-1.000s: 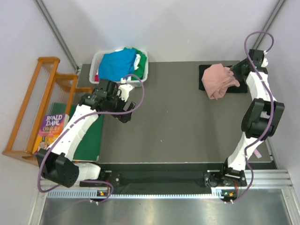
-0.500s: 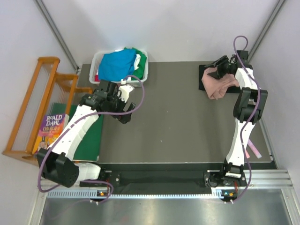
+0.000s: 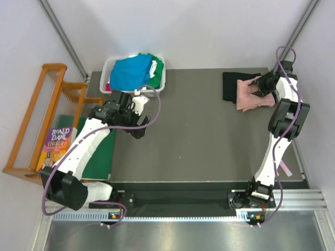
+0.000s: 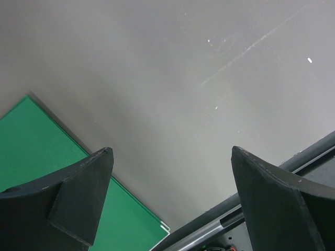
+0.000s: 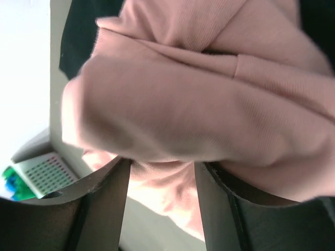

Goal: Fold and stack the t-shirts
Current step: Neatly place the folded tshirt to the corner

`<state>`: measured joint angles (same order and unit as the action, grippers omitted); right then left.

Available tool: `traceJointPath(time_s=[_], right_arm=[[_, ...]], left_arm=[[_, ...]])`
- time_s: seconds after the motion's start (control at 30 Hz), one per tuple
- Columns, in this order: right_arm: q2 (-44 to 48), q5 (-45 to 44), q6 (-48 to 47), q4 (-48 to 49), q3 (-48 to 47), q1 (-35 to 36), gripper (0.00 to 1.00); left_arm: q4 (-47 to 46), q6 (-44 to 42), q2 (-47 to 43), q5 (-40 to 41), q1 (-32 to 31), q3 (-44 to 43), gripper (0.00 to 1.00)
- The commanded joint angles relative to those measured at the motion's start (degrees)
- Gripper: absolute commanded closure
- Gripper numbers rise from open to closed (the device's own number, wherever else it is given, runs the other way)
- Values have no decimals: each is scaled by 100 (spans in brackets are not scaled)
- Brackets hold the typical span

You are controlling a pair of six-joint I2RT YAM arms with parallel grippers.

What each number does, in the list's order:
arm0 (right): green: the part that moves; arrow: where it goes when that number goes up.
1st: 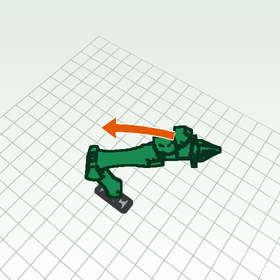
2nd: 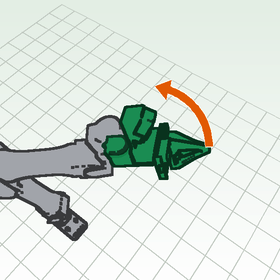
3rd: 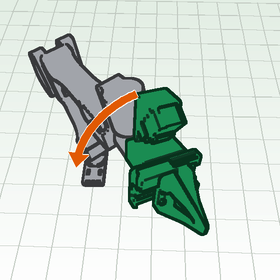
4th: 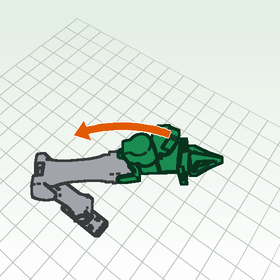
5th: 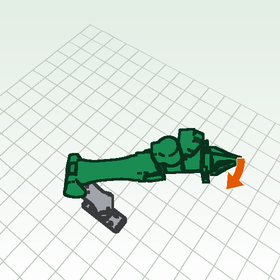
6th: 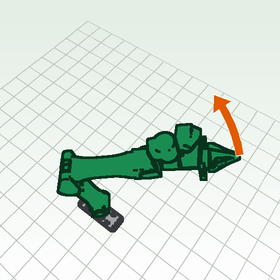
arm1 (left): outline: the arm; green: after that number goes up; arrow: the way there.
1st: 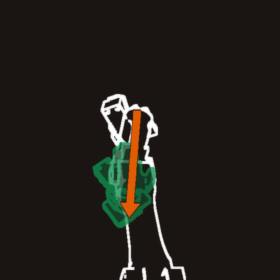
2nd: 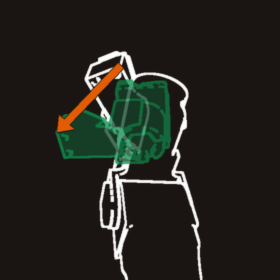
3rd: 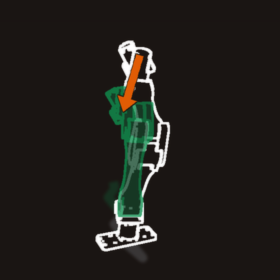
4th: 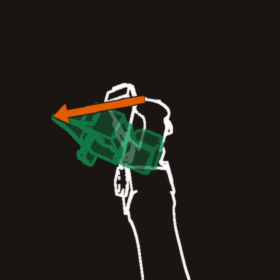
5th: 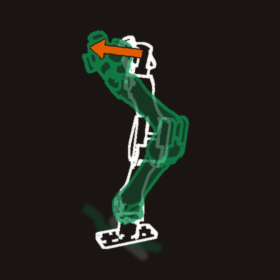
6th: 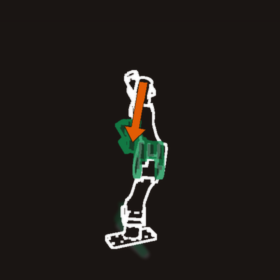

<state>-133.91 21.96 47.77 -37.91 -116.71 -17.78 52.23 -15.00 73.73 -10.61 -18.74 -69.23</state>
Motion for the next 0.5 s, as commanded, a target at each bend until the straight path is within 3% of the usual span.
traceJointPath(time_s=[0.0, 0.23, 0.47], right_arm=[[-336, -861, -637, -208, -361, -164, 46], [-918, -175, -997, -797, -1381, -138, 38], [-199, 1976, -822, -156, -1276, 28, 14]], left_arm=[[-37, -46, -272, 68, 29, 111, 1], [-37, -11, -289, 33, 29, 138, 1], [-107, 50, -193, -64, 29, 59, 1]])
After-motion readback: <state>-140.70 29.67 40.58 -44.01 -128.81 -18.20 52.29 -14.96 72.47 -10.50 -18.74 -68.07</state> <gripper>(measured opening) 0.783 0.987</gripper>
